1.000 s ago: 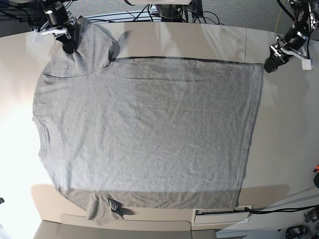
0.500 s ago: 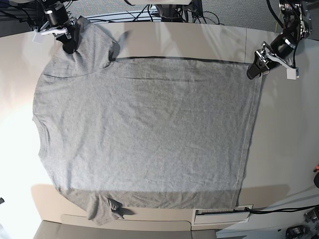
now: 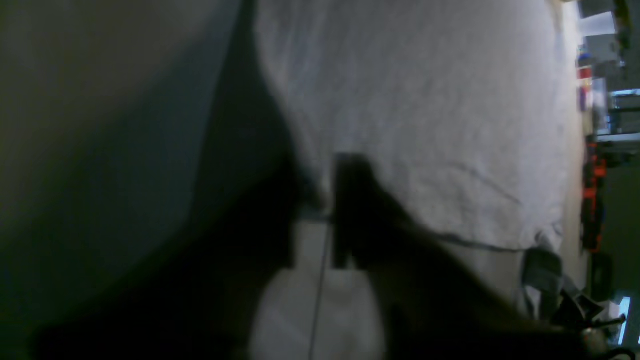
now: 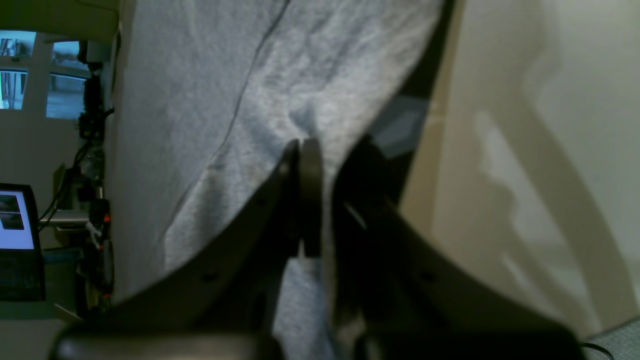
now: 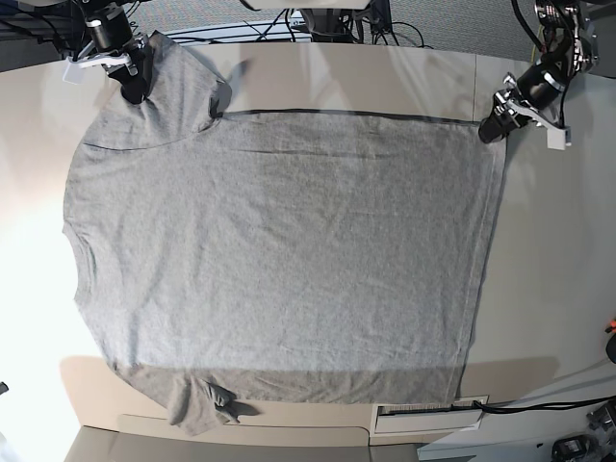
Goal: Fold the T-shirt properly
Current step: 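Grasp the shirt's shoulder corners with the left and right grippers, then lift the shoulder corners with both grippers and pull them away from the hem, then lower the held shoulder edge with both grippers to flatten the shirt, then drag the shoulder edge with both grippers to straighten the shirt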
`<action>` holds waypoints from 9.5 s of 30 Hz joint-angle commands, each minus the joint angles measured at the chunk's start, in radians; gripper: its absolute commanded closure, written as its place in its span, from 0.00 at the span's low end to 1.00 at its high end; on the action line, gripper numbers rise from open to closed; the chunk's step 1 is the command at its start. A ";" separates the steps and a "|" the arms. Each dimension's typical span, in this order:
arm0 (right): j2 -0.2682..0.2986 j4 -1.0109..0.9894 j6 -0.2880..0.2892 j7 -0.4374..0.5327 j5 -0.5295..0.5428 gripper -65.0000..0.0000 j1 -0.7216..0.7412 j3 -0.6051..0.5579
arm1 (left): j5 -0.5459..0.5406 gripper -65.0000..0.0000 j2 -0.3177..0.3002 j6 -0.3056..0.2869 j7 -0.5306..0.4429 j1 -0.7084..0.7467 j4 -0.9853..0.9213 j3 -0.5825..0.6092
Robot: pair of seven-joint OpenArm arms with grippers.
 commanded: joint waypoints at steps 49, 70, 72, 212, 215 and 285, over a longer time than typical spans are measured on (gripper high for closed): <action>0.006 0.278 0.163 -0.136 0.104 1.00 -0.235 0.079 | -0.148 1.00 -0.003 -0.228 0.118 0.232 0.138 -0.141; 0.067 0.283 0.163 -0.158 0.177 1.00 -0.435 0.137 | -0.200 1.00 -0.003 -0.228 0.152 0.374 0.193 -0.184; 0.067 0.283 0.163 -0.164 0.180 1.00 -0.443 0.137 | -0.231 1.00 -0.003 -0.228 0.175 0.379 0.193 -0.212; 0.189 0.282 -0.045 0.248 -0.707 0.45 0.316 -0.066 | 0.154 0.54 -0.023 -0.228 -0.070 -0.151 0.193 -0.212; 0.189 0.282 -0.045 0.181 -0.647 0.61 0.315 -0.001 | 0.117 0.84 -0.023 -0.228 0.015 -0.150 0.193 -0.259; 0.455 0.024 -0.060 0.120 -1.081 1.00 0.134 -0.193 | 0.583 1.00 -0.140 -0.182 0.165 -0.070 0.193 0.134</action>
